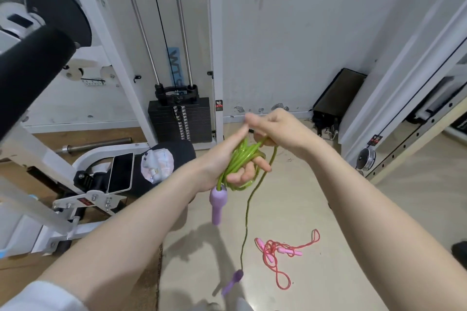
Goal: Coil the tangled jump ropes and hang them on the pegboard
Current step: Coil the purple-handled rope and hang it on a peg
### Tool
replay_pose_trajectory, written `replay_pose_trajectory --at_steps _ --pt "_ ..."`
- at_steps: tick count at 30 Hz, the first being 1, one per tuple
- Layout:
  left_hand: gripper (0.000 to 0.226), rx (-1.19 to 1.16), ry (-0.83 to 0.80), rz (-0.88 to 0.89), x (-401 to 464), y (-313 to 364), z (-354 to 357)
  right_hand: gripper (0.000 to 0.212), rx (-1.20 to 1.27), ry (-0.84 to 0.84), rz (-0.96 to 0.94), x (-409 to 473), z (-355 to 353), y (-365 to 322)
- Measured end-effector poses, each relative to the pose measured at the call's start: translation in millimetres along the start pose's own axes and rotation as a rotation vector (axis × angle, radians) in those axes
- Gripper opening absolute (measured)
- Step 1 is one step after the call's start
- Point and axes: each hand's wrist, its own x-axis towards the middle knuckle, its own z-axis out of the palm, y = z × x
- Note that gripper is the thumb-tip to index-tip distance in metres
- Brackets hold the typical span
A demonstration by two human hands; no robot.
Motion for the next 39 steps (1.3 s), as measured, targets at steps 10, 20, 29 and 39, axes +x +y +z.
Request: replay_pose_trajectory --at_steps 10,20,29,39 --pt "0.039 -0.506 0.154 0.501 -19 20 -29 0.055 0.144 -0.205 0.301 -10 60 51" --pt "0.027 0.314 0.491 0.151 8 -26 -52 0.014 -0.428 -0.236 -0.03 -13 37 -16" --pt "0.101 -0.13 -0.457 0.197 -20 4 -44 0.026 0.16 -0.096 0.155 -10 36 32" --pt "0.015 0.311 0.609 0.188 12 -16 -79 0.021 -0.195 -0.513 0.23 -19 57 -4"
